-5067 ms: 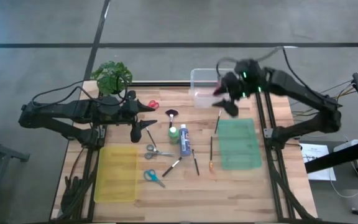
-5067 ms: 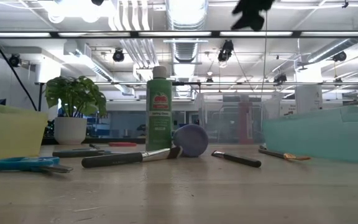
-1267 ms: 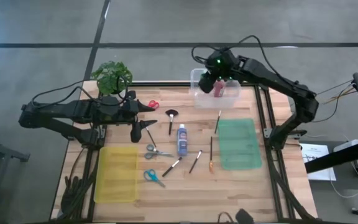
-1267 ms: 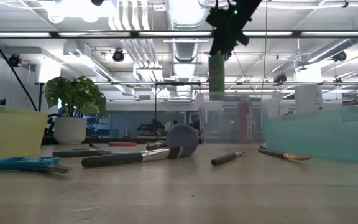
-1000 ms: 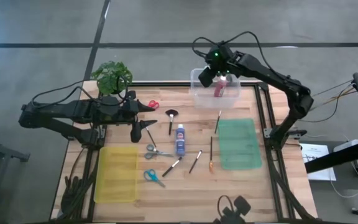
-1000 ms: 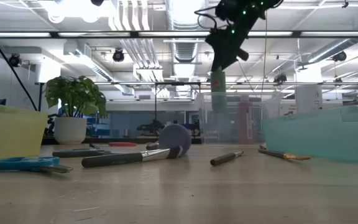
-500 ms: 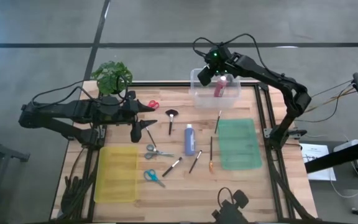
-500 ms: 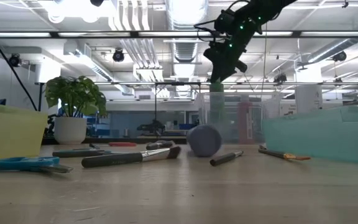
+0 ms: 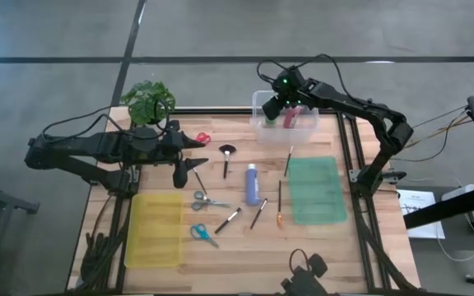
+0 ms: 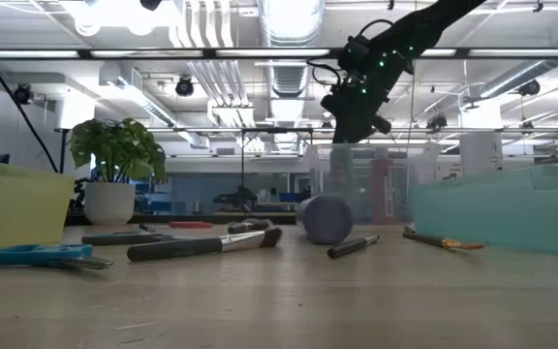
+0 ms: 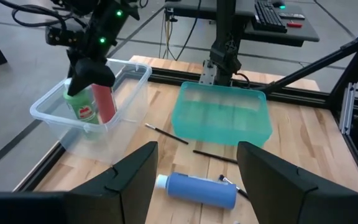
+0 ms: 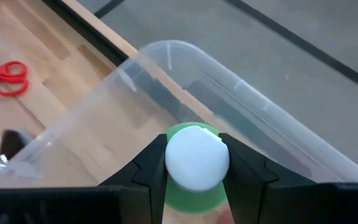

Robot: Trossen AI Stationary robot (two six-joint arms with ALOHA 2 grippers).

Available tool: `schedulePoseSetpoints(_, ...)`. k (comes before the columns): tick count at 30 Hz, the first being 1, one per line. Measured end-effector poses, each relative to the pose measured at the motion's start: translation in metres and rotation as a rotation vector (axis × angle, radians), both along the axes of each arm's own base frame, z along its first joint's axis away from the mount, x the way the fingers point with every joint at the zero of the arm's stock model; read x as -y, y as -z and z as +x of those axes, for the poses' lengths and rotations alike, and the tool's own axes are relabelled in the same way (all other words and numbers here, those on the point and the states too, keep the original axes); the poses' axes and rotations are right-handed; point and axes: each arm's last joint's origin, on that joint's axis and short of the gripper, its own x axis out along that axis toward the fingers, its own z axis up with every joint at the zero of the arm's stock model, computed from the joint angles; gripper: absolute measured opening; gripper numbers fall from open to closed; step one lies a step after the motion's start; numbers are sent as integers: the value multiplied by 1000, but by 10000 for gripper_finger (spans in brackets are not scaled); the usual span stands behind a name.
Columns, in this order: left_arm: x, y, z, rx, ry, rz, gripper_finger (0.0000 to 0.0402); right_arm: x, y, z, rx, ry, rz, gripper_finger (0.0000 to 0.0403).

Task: Pick & Place Paint Supplies
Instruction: Put the green paint bottle into the transparent bin

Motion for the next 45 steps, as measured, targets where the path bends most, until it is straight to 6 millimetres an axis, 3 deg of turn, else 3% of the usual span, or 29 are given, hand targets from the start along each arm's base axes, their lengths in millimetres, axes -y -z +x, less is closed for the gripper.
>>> schedulePoseSetpoints(38,0,0,0,8,-16,-39,234,-1,20,-13,-4,-61,-21,114)
schedulePoseSetpoints(45,0,0,0,8,-16,-39,234,1,14,-11,6,-64,-36,213)
